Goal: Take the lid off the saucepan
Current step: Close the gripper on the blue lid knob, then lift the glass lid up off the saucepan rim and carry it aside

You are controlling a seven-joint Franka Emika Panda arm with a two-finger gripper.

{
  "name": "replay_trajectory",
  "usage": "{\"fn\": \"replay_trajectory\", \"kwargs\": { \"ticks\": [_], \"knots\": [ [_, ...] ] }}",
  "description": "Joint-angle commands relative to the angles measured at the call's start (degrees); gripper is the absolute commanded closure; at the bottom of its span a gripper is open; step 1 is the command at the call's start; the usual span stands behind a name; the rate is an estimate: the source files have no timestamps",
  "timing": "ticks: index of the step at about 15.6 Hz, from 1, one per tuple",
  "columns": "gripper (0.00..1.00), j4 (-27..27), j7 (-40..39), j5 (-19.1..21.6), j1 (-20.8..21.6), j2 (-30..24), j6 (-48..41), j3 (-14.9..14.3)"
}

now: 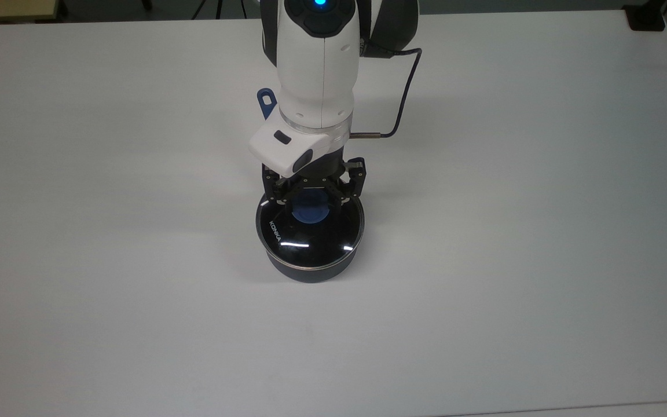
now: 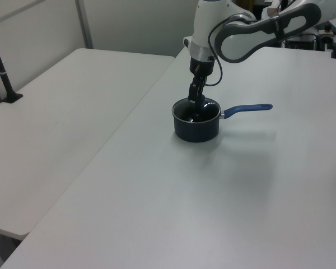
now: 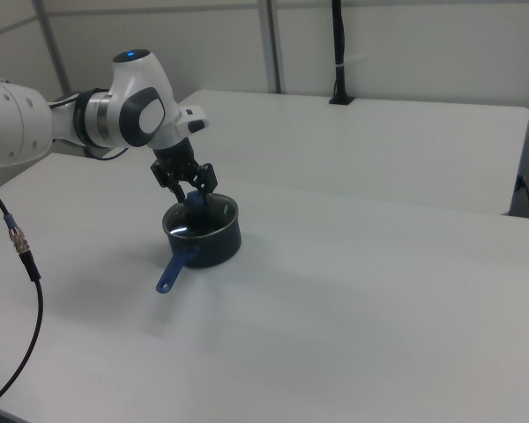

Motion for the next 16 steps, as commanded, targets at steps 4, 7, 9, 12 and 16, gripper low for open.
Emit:
{"fn": "replay_trajectory", "kwargs": {
  "ticks": [4, 7, 9, 12, 16],
  "knots": [
    [0.55, 0.47, 0.44, -0.8, -0.02, -1.2, 1.05, -0.85],
    [0.55, 0.47, 0.27, -0.37, -0.46, -3.14, 0.0, -1.2],
    [0.55, 0.38, -0.34, -0.37, -0.99, -4.81, -2.71, -1.47],
    [0.55, -0.06, -2.98, -0.45, -3.45, -7.36, -6.49, -1.47],
    [0.55, -2.51, -7.1, -0.45, -8.19, -10.25, -8.0, -1.38]
  ]
}}
